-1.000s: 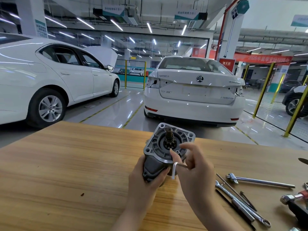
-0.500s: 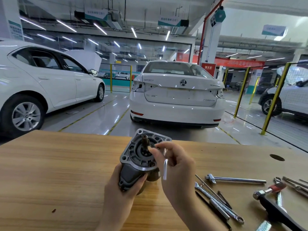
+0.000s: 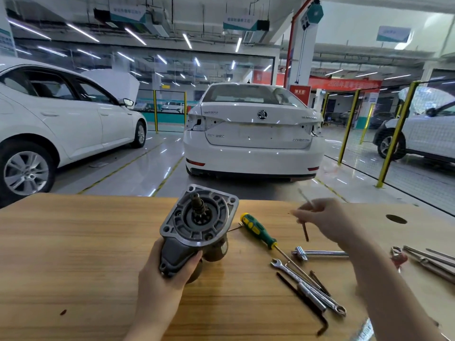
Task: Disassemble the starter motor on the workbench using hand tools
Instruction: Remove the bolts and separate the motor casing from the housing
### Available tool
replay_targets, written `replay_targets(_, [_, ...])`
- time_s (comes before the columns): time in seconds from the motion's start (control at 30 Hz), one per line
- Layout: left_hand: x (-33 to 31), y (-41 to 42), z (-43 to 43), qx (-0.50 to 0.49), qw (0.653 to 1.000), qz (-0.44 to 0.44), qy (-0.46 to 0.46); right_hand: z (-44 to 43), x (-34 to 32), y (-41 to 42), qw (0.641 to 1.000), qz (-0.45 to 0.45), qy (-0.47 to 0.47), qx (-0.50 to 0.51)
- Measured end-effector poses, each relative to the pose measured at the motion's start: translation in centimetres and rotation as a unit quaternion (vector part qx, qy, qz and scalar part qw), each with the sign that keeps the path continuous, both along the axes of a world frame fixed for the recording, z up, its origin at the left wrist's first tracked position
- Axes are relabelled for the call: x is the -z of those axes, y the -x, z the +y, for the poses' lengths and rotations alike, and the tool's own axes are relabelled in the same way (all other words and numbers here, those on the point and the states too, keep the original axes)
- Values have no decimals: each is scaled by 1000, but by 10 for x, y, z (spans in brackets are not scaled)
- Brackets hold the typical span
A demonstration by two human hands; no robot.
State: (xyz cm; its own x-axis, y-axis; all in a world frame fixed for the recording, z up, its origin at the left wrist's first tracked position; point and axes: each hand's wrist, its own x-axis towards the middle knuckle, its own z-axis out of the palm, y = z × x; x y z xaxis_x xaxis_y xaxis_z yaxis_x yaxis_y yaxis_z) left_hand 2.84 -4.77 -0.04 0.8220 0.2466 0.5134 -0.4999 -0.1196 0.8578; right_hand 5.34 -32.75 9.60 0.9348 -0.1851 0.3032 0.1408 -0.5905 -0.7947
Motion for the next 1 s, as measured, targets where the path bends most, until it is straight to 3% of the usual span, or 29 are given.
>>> replay_targets(0.13, [0,-3,0,-2,1000,3,-11,13,24,-19,987,115,110,-28])
replay_targets(0.23, [0,-4,0,-8,1000,10,-16,22,36,-27,976,149,156,-25])
replay_targets(0.43, [-4,0,-1,0,1000,11,-7,45,53,-35,967,155,203,-1])
replay_targets(0.67, [-5,-1,0,6,1000,25,6,65,67,-41,937,130,324,26])
replay_targets(0.8, [-7,0,-1,3,1000,24,5,60,70,-44,943,121,308,20])
replay_targets(1.0, [-8,-1,-1,-2,1000,23,14,52,54,-48,990,25,135,24])
